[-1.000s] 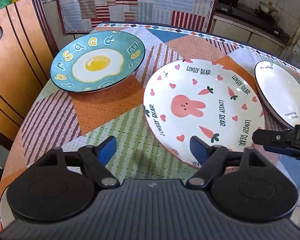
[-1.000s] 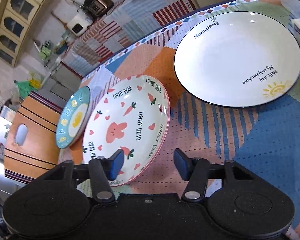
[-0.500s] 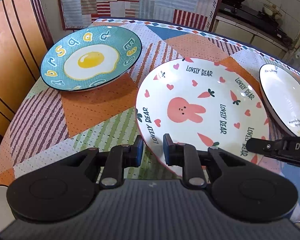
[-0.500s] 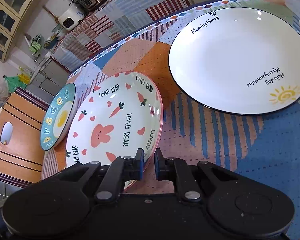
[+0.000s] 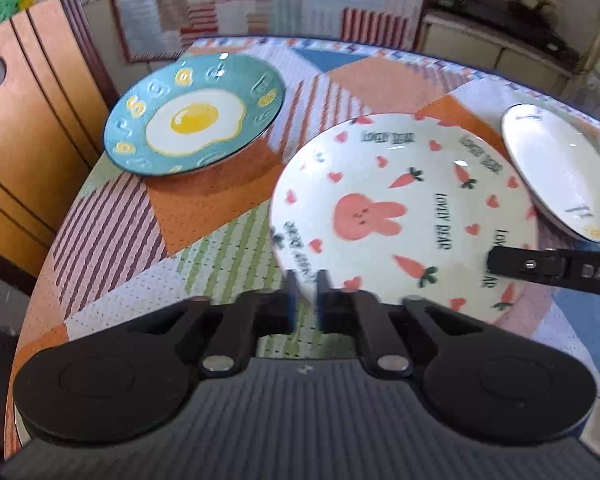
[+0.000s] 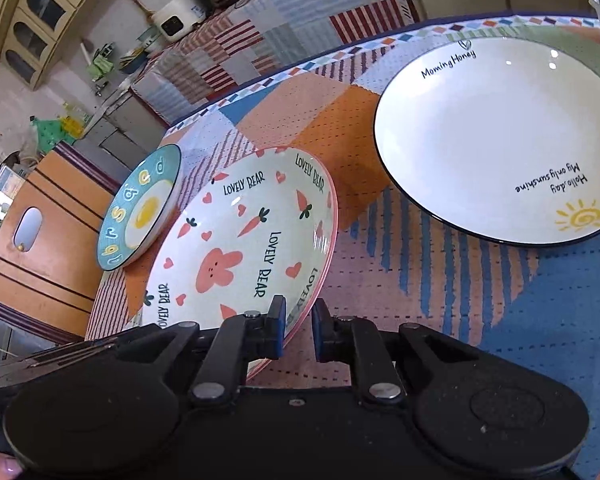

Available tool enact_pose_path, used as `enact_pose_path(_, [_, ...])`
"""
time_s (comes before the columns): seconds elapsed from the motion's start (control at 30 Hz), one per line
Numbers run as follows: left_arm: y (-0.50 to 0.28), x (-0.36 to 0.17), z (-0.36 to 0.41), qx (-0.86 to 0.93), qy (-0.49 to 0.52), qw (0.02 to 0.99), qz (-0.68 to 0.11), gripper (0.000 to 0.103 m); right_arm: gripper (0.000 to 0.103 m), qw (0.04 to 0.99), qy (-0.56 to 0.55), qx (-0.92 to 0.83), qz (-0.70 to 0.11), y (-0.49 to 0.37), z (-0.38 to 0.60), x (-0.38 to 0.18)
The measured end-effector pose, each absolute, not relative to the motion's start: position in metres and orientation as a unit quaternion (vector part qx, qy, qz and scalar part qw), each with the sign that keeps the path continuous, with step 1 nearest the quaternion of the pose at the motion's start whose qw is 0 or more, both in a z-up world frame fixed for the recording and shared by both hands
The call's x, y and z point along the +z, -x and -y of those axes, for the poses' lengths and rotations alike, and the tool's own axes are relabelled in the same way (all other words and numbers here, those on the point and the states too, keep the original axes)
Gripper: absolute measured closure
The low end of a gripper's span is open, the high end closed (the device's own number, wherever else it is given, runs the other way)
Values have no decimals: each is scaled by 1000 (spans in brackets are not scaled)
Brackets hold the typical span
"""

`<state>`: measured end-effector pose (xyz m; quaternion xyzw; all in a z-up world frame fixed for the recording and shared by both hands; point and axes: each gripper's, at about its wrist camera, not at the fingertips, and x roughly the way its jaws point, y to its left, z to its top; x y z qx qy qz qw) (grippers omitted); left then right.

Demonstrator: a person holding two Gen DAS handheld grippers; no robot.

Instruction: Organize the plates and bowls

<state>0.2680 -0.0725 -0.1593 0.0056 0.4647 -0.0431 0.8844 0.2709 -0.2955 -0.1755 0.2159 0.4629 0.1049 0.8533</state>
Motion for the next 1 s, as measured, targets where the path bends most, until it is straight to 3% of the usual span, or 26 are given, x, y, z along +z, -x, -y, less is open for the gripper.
enact_pose_path(0.27, [-247,-139,82,-44,-1,884,-465,102,87,835,-244,110,-481,-266,290,-173])
enact_pose_path(0.57, [-279,-152,54,-32,-11,879,-475,97,88,837,-236,99,-485,-265,290,-179])
enact_pose_path(0.6, [-285,-154,51,-35,-13,878,-478,94,88,836,-234,99,-486,-265,289,-180])
enact_pose_path(0.67, [-295,-156,44,-35,-16,876,-481,76,88,835,-233,99,-488,-265,290,-182])
enact_pose_path(0.83, [-320,-158,32,-47,-26,872,-486,54,88,834,-237,98,-488,-265,290,-182])
enact_pose_path(1.0, [-340,-175,27,-63,-6,854,-517,52,88,837,-230,100,-487,-268,290,-179])
